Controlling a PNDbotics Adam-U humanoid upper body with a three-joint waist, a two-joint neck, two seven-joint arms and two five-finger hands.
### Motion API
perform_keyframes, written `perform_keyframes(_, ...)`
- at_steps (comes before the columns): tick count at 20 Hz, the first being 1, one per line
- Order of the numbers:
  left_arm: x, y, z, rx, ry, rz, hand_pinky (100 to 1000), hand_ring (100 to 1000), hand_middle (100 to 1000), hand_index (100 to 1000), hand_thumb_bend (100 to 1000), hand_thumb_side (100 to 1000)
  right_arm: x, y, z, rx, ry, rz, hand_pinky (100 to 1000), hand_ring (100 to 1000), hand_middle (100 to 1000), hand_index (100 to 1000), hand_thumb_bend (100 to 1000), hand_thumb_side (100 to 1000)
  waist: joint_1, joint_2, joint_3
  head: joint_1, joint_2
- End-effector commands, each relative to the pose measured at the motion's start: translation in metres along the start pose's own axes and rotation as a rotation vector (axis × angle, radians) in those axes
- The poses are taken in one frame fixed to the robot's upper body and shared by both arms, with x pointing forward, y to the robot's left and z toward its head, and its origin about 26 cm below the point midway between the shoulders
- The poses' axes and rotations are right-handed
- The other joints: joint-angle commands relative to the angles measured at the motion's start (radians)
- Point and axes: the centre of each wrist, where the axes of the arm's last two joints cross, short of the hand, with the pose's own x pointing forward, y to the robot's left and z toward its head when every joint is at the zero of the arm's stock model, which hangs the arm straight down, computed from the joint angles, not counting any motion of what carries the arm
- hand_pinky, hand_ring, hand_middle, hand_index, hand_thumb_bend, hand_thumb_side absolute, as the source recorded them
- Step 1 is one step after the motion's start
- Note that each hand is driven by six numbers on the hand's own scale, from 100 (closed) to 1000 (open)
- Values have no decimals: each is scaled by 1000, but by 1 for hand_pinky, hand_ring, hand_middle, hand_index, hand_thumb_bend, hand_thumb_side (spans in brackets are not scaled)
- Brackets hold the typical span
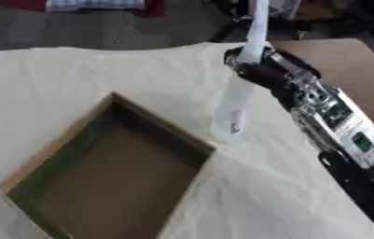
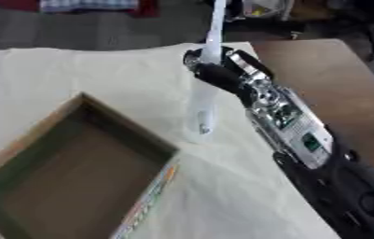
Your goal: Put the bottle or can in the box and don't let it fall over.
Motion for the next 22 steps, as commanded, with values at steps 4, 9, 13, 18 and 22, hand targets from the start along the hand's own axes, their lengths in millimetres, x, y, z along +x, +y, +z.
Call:
perform_keyframes(4, 7, 2, -5, -10, -25, -6, 1000, 1000, 1000, 717, 100, 625, 2, 0, -3, 9, -14, -71, 984, 1000, 1000, 810, 100, 595, 1, -13, 2, -4, -10)
perform_keyframes(9, 6, 2, -5, -10, -23, -4, 1000, 1000, 1000, 716, 100, 625, -2, 3, -4, 25, -36, -170, 984, 1000, 1000, 812, 100, 539, 2, -13, 2, -6, -11)
perform_keyframes(13, 6, 2, -4, -10, -22, -4, 1000, 1000, 1000, 715, 100, 626, -4, 5, -4, 36, -78, -249, 977, 1000, 1000, 828, 100, 535, 2, -12, 2, -7, -12)
perform_keyframes(18, 6, 2, -4, -12, -22, -2, 1000, 1000, 1000, 715, 100, 625, -10, 8, -7, 47, -95, -318, 974, 1000, 1000, 823, 100, 549, 2, -11, 2, -10, -12)
perform_keyframes(22, 5, 2, -4, -12, -21, -1, 1000, 1000, 1000, 715, 100, 627, -16, 11, -9, 36, -92, -356, 963, 1000, 1000, 793, 100, 557, 2, -10, 4, -12, -13)
